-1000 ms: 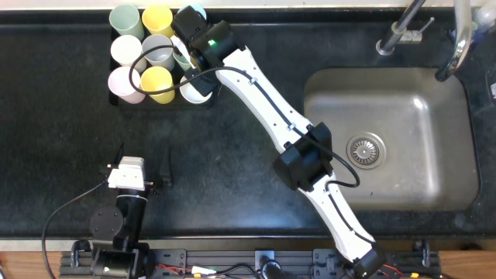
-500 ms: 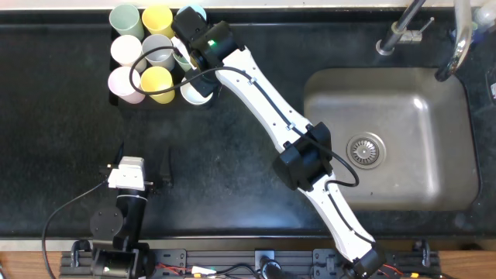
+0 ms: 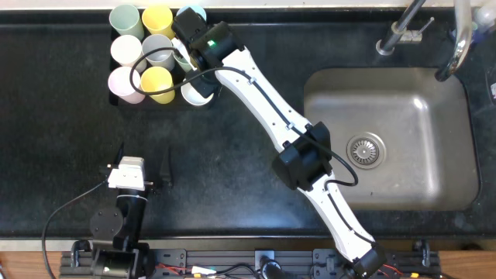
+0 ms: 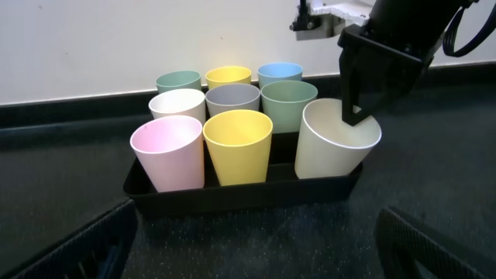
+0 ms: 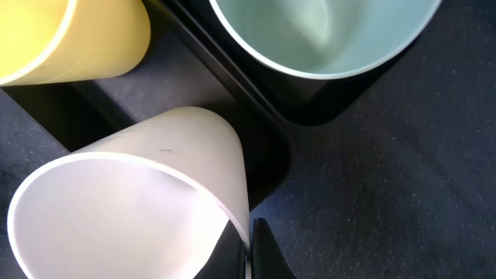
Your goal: Store Cups
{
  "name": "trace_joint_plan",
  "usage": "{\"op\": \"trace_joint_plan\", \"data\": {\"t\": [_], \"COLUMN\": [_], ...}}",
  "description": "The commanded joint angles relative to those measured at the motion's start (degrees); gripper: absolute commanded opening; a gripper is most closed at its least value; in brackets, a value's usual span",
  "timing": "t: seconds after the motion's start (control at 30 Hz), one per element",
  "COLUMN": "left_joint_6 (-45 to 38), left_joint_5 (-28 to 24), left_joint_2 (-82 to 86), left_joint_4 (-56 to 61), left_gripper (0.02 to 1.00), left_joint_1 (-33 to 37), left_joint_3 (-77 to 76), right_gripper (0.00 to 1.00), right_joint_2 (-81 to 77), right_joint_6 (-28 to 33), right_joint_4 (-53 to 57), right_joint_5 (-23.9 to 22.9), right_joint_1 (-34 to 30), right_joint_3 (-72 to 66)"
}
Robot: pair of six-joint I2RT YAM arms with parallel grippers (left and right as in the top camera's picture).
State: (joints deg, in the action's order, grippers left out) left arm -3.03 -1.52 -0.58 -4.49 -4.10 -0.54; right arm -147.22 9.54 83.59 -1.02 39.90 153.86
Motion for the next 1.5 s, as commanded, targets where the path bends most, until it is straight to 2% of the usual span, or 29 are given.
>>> {"op": "trace_joint_plan", "data": {"t": [0.03,0.3,0.37,0.4,0.43,0.47,0.57,0.6,0.93,1.1,1.3,1.5], "left_joint_6": [-0.63,-0.63,-0.63,-0.63,-0.63,-0.63,-0.63,-0.63,-0.63,-0.63,-0.61,-0.63], "left_joint_5": [-0.35,-0.33,-0.35,-0.33,-0.35,-0.35,-0.35,-0.33,-0.33,-0.33,-0.33,-0.33], "left_joint_2": [0.42,0.42,0.42,0.42,0.42,0.42,0.42,0.42,0.42,0.42,0.42,0.42], "left_joint_4": [-0.15,-0.15,-0.15,-0.15,-0.15,-0.15,-0.15,-0.15,-0.15,-0.15,-0.15,-0.15], "left_gripper": [0.998,0.998,0.998,1.000,0.998,0.998,0.998,1.000,0.998,0.998,1.000,0.998], "left_joint_1": [0.22,0.22,0.22,0.22,0.22,0.22,0.22,0.22,0.22,0.22,0.22,0.22], "left_joint_3": [0.09,0.09,0.09,0.09,0.09,0.09,0.09,0.09,0.09,0.09,0.09,0.09], "right_gripper": [0.045,0.047,0.095,0.261,0.535,0.739,0.961,0.998,0.998,0.998,0.998,0.998], "right_joint_2": [-1.22,-1.25,-1.29,-1.29,-1.29,-1.29,-1.29,-1.29,0.09,2.91,8.87,16.44], "right_joint_6": [0.98,0.98,0.98,0.98,0.98,0.98,0.98,0.98,0.68,-1.16,-3.41,-4.87], "right_joint_4": [-0.31,-0.31,-0.42,-0.52,-0.57,-0.63,-0.76,-0.85,-3.06,-3.21,-0.61,10.99], "right_joint_5": [0.09,0.09,0.09,0.09,0.09,0.09,0.09,0.09,-1.64,-2.03,-2.01,-1.97], "right_joint_1": [0.55,0.55,0.55,0.55,0.55,0.55,0.55,0.55,-0.37,-4.09,-11.02,-20.20], "right_joint_3": [0.98,0.98,0.98,0.98,0.98,0.98,0.98,0.98,2.82,9.94,16.15,15.56]}}
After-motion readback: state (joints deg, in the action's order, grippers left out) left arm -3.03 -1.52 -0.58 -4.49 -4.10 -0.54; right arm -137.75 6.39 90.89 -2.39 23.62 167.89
